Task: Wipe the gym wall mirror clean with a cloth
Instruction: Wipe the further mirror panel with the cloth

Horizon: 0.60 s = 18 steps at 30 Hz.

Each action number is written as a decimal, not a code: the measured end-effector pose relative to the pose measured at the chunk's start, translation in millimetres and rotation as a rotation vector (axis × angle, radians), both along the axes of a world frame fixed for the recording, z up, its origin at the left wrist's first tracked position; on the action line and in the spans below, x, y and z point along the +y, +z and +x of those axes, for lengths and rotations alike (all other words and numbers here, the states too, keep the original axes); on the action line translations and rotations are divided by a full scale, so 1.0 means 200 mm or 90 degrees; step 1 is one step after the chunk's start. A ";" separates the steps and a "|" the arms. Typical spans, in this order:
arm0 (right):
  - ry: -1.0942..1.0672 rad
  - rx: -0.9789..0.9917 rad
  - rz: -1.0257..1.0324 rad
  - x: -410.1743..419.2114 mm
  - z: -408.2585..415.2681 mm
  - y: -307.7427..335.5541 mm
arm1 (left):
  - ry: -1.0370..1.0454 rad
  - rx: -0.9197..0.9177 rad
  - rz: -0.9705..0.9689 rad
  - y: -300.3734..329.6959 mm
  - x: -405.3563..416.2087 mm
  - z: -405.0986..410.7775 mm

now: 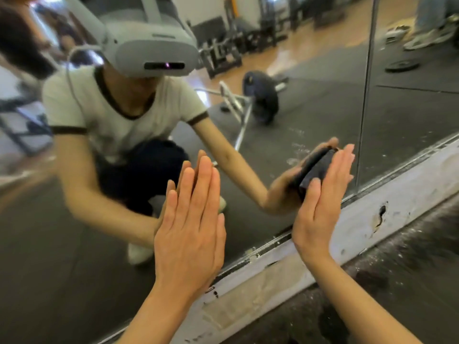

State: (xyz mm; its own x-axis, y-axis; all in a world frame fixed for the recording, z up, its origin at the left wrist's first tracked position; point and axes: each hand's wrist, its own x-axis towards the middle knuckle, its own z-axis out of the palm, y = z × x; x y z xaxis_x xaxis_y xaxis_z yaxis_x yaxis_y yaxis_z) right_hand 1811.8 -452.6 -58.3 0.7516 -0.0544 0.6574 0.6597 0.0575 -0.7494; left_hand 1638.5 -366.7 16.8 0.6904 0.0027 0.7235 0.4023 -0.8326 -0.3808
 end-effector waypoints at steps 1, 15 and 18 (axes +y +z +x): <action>-0.012 0.121 0.073 0.07 -0.08 0.06 | -0.007 0.003 -0.007 0.00 0.00 0.00; -0.029 0.089 0.063 0.09 -0.11 0.28 | -0.023 0.007 -0.041 0.02 -0.02 0.00; 0.034 -0.197 -0.150 0.15 -0.40 0.05 | -0.022 0.019 -0.041 0.02 -0.01 -0.01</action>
